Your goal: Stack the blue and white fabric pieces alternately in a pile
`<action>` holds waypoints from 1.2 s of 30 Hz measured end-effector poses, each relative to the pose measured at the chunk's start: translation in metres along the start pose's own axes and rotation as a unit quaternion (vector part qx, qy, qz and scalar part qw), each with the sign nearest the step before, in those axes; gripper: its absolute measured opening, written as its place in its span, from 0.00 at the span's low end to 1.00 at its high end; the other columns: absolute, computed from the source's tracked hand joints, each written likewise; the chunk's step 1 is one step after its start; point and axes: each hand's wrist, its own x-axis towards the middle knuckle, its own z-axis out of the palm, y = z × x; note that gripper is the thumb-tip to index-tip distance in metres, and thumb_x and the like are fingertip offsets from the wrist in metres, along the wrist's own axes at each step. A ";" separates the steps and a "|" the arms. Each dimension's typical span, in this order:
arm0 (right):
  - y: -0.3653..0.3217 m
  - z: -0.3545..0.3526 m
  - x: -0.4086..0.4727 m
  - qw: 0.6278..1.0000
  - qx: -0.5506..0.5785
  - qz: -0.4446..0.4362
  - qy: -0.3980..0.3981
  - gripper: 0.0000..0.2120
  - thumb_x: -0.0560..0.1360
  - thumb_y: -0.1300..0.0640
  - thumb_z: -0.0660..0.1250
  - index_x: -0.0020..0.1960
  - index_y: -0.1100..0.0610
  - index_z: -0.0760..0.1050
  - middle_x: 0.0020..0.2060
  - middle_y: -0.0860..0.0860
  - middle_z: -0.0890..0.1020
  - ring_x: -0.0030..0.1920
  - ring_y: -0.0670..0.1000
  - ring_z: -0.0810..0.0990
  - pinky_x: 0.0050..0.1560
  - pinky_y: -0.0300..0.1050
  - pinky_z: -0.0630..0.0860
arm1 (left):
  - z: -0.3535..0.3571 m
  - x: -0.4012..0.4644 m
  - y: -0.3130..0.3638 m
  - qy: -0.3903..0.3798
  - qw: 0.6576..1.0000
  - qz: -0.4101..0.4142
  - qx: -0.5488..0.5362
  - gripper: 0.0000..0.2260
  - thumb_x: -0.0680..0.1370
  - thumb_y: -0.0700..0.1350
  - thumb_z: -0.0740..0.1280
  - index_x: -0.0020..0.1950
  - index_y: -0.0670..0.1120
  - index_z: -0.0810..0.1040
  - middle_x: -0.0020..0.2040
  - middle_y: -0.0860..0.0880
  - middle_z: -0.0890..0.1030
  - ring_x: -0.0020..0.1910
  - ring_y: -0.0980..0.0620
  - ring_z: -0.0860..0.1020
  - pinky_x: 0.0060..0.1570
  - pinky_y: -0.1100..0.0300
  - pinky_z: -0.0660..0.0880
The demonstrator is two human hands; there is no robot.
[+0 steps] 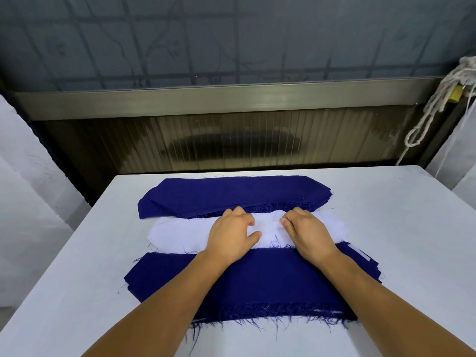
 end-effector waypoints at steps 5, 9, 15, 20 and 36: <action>0.001 0.001 0.000 1.000 -0.010 -0.012 0.018 0.13 0.83 0.52 0.55 0.49 0.55 0.76 0.42 0.46 0.73 0.44 0.48 0.73 0.43 0.38 0.65 | 0.001 0.001 0.011 0.017 0.994 0.033 0.107 0.22 0.75 0.65 0.61 0.58 0.51 0.79 0.52 0.53 0.77 0.51 0.52 0.72 0.47 0.57 0.71; 0.000 0.001 -0.002 1.000 -0.002 -0.016 0.025 0.14 0.83 0.52 0.55 0.47 0.56 0.75 0.42 0.47 0.74 0.43 0.49 0.73 0.43 0.39 0.65 | 0.002 0.000 0.016 0.028 0.993 0.036 0.111 0.16 0.80 0.58 0.57 0.54 0.49 0.79 0.49 0.52 0.77 0.49 0.51 0.72 0.44 0.58 0.70; -0.003 -0.002 -0.006 0.998 0.042 -0.042 0.016 0.10 0.78 0.45 0.63 0.51 0.51 0.75 0.44 0.43 0.77 0.45 0.46 0.74 0.47 0.41 0.71 | 0.001 0.000 0.018 0.044 0.994 0.024 0.095 0.17 0.81 0.53 0.53 0.50 0.51 0.81 0.46 0.53 0.77 0.47 0.53 0.72 0.42 0.58 0.72; -0.002 -0.001 -0.006 0.999 0.026 -0.034 0.018 0.08 0.78 0.50 0.65 0.54 0.52 0.75 0.48 0.45 0.78 0.47 0.47 0.75 0.49 0.40 0.72 | -0.001 0.000 0.014 0.047 0.998 0.003 0.033 0.14 0.80 0.50 0.57 0.50 0.51 0.82 0.48 0.54 0.78 0.49 0.53 0.73 0.46 0.58 0.74; 0.002 -0.004 -0.007 0.997 -0.011 0.059 0.044 0.05 0.77 0.58 0.61 0.48 0.52 0.76 0.43 0.46 0.79 0.45 0.49 0.75 0.43 0.41 0.69 | -0.045 -0.052 -0.091 0.019 0.995 -0.078 0.058 0.06 0.75 0.47 0.67 0.52 0.52 0.78 0.50 0.58 0.77 0.50 0.57 0.73 0.42 0.64 0.69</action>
